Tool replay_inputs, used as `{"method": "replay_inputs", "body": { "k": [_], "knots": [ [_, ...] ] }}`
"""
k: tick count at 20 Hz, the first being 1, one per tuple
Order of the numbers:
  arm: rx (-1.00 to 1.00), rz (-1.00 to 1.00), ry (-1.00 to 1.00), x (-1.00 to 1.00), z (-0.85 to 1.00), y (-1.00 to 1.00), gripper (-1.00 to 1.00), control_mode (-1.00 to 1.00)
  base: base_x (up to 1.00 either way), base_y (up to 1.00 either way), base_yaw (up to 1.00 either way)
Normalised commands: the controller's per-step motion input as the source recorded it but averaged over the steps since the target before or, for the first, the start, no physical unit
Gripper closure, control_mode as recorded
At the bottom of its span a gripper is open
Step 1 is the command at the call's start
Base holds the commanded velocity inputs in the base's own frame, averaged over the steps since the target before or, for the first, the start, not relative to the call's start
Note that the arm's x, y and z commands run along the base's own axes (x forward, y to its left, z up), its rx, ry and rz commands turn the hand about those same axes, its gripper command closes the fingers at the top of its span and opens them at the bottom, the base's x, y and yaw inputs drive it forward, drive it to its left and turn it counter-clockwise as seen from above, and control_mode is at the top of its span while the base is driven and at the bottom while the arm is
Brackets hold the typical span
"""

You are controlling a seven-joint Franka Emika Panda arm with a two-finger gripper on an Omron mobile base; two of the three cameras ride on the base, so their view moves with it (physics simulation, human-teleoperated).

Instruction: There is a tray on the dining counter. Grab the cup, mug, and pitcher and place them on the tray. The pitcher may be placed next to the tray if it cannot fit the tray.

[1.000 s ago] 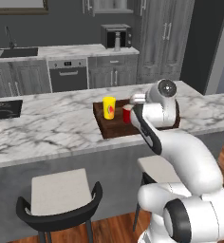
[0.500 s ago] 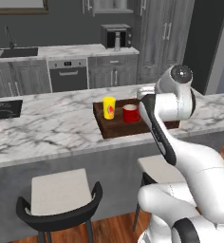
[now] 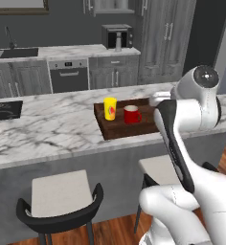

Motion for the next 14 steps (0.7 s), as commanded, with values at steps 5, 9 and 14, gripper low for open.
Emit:
{"method": "replay_inputs", "body": {
  "k": [5,9,14],
  "knots": [
    [0.00,0.00,0.10,-0.62,0.21,-0.10,-1.00,-1.00,0.00,0.00,0.00],
    [0.00,0.00,0.08,-0.53,0.09,-0.03,-1.00,-1.00,0.00,0.00,0.00],
    [0.00,0.01,0.04,-0.35,0.01,0.00,-1.00,-1.00,0.00,0.00,0.00]
  ]
}}
